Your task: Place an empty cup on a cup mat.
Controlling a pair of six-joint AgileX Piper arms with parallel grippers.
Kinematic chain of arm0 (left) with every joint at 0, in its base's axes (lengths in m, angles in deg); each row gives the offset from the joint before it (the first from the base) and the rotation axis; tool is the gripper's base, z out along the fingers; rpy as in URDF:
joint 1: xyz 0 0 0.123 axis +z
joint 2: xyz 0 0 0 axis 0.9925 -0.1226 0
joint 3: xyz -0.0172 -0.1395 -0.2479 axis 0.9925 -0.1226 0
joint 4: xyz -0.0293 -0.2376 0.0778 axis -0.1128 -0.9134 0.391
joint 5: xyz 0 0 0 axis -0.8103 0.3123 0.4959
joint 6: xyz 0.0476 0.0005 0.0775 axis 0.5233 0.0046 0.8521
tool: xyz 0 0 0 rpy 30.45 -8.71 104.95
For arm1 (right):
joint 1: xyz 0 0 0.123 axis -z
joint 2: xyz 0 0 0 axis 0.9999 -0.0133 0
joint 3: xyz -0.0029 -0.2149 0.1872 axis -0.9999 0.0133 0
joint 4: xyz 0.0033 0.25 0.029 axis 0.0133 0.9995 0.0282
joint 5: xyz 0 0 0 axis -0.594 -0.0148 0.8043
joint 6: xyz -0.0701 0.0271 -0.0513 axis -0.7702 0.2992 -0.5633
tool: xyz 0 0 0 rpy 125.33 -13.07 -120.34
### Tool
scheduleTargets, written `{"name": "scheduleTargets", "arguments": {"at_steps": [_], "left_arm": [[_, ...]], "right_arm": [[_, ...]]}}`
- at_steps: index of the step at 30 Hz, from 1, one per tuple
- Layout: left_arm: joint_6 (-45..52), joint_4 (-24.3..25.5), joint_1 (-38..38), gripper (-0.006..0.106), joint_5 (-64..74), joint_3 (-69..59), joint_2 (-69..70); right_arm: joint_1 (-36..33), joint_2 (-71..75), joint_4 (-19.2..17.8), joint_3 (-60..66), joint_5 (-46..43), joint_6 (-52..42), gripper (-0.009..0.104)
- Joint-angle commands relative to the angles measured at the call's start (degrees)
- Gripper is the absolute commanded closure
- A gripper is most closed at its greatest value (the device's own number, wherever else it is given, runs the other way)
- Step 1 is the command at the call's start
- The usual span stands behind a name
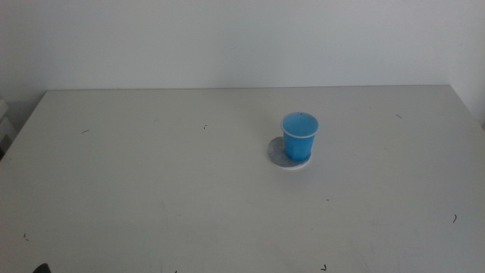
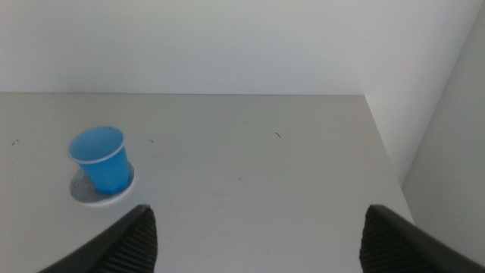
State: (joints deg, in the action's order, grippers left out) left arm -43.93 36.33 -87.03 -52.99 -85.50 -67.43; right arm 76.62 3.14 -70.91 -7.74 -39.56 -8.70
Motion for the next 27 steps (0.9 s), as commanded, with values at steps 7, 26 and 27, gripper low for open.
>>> {"name": "scheduleTargets", "arguments": {"at_steps": [7, 26, 27], "left_arm": [[-0.62, 0.02, 0.06, -0.005, -3.84, 0.34, 0.18], [-0.62, 0.02, 0.06, -0.005, -3.84, 0.34, 0.18], [-0.62, 0.02, 0.06, -0.005, -3.84, 0.34, 0.18]], "right_arm": [[0.84, 8.46, 3.2, 16.07, -18.79, -2.11, 0.019], [0.97, 24.52, 8.82, 30.88, -33.28, -18.05, 0.019], [0.97, 25.07, 8.48, 30.88, -32.99, -18.05, 0.019]]}}
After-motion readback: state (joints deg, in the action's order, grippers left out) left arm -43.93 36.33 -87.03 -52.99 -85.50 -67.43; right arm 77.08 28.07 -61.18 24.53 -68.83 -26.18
